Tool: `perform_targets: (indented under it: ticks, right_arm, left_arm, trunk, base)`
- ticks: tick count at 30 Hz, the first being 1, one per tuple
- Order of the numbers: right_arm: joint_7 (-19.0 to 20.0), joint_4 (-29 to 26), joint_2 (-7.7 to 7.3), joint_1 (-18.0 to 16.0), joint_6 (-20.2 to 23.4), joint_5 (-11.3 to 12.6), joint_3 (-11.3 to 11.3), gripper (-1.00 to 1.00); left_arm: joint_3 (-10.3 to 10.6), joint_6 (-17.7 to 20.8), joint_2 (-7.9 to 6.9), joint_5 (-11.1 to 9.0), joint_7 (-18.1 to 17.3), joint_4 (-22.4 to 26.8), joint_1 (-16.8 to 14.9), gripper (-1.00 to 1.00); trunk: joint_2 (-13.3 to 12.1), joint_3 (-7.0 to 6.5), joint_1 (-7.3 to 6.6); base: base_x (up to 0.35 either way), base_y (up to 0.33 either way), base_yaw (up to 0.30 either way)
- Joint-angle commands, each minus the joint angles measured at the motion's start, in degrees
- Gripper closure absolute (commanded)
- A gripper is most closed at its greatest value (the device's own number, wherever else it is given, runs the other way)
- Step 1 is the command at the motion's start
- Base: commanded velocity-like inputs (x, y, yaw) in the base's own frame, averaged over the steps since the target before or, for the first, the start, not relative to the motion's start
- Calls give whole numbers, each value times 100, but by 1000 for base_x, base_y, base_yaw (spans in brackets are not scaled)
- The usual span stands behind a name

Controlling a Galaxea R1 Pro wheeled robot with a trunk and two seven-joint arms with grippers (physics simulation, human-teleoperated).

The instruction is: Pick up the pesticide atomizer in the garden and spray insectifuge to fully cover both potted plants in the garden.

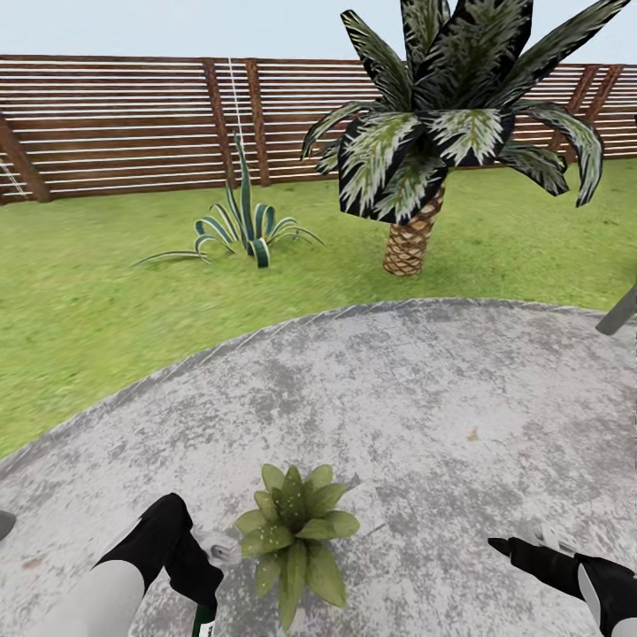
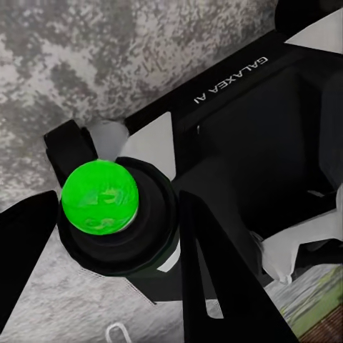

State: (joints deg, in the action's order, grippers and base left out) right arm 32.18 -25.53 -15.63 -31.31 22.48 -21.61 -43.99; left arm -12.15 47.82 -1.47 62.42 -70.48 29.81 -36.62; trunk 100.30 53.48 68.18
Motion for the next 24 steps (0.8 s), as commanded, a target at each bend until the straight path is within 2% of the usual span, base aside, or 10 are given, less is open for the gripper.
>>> perform_targets:
  ticks: [1, 4, 11, 15, 24]
  right_arm:
    - [47, -4, 6, -7, 20, -53, -48, -100]
    - [44, -4, 4, -7, 20, -53, -48, -100]
    - [46, -4, 5, -7, 20, -53, -48, -100]
    - [47, -4, 6, -7, 19, -53, -48, -100]
    - [51, -4, 4, -7, 20, -53, -48, -100]
  left_arm:
    - [-40, 43, 6, 60, -54, 8, -3, 100]
    - [-44, 43, 6, 60, -54, 8, -3, 100]
    - [-50, 43, 6, 60, -54, 8, -3, 100]
    - [-50, 50, 6, 60, -54, 8, -3, 100]
    - [-56, 52, 6, 60, -54, 8, -3, 100]
  trunk:
    - [2, 5, -1]
    - [2, 5, -1]
    - [2, 10, -1]
    - [2, 19, -1]
    - [2, 25, -1]
  base:
    - [-11, -327, 8]
    - [-4, -246, 3]
    - [0, -30, 66]
    - [0, -271, 184]
    - [68, -305, 68]
